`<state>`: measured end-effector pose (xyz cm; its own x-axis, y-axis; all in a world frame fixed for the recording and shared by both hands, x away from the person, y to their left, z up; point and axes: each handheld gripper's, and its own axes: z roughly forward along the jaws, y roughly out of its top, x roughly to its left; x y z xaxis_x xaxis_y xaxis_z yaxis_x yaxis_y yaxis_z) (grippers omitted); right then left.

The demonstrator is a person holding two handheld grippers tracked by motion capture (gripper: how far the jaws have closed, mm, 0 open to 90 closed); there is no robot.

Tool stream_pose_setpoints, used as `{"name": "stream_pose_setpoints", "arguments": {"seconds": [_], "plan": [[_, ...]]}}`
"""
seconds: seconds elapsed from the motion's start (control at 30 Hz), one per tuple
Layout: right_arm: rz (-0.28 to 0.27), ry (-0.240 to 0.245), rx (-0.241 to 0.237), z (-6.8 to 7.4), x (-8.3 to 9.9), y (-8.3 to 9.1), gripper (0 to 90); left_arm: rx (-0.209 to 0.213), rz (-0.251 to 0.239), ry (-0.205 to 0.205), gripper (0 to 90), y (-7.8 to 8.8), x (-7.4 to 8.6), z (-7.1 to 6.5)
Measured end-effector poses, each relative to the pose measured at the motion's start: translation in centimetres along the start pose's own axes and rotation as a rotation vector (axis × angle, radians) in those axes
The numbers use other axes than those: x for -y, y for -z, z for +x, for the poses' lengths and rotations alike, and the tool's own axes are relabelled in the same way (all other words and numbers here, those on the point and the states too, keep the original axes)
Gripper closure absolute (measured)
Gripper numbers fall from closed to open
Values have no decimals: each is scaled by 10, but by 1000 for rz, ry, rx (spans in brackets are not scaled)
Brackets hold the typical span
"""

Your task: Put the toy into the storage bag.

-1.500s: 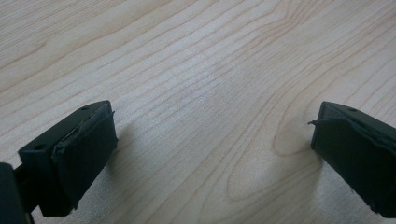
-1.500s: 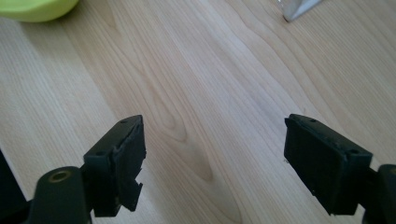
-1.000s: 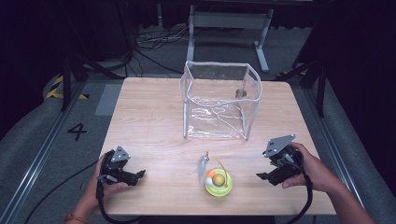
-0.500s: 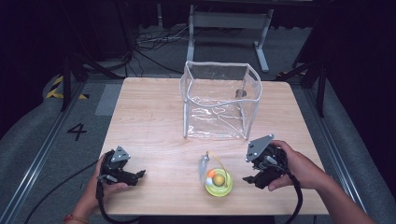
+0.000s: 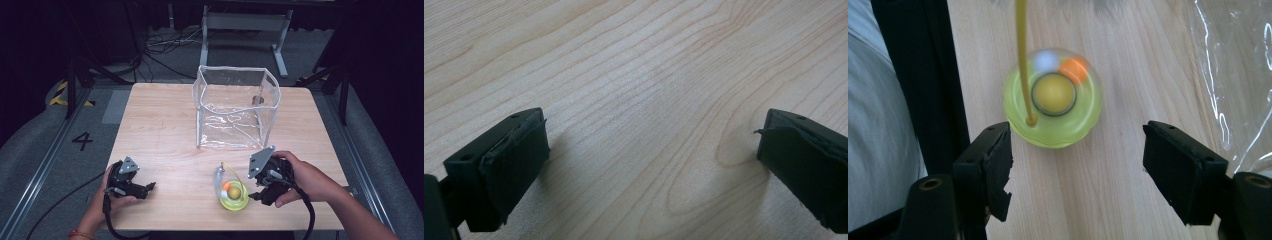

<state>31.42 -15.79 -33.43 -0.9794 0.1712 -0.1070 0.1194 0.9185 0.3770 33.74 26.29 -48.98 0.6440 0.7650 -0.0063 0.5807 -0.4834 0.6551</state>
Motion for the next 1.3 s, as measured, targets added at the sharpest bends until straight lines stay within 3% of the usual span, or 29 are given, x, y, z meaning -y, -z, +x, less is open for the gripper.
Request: {"name": "stream_pose_setpoints", "arguments": {"seconds": [0.27,0.5,0.63,0.93,1.13,1.3], "plan": [[18,13,-21,3,-15,-9,303,0,0,0,5,0,0,0],[17,22,-48,4,-25,-12,401,-1,-1,0,5,0,0,0],[28,30,-59,5,-30,-11,545,0,0,0,5,0,0,0],[24,51,-60,4,-39,3,653,-1,1,0,5,0,0,0],[2,74,-84,5,-42,7,841,1,2,1,5,0,0,0],[-7,84,-89,4,-42,10,882,1,3,-1,5,0,0,0]]}}
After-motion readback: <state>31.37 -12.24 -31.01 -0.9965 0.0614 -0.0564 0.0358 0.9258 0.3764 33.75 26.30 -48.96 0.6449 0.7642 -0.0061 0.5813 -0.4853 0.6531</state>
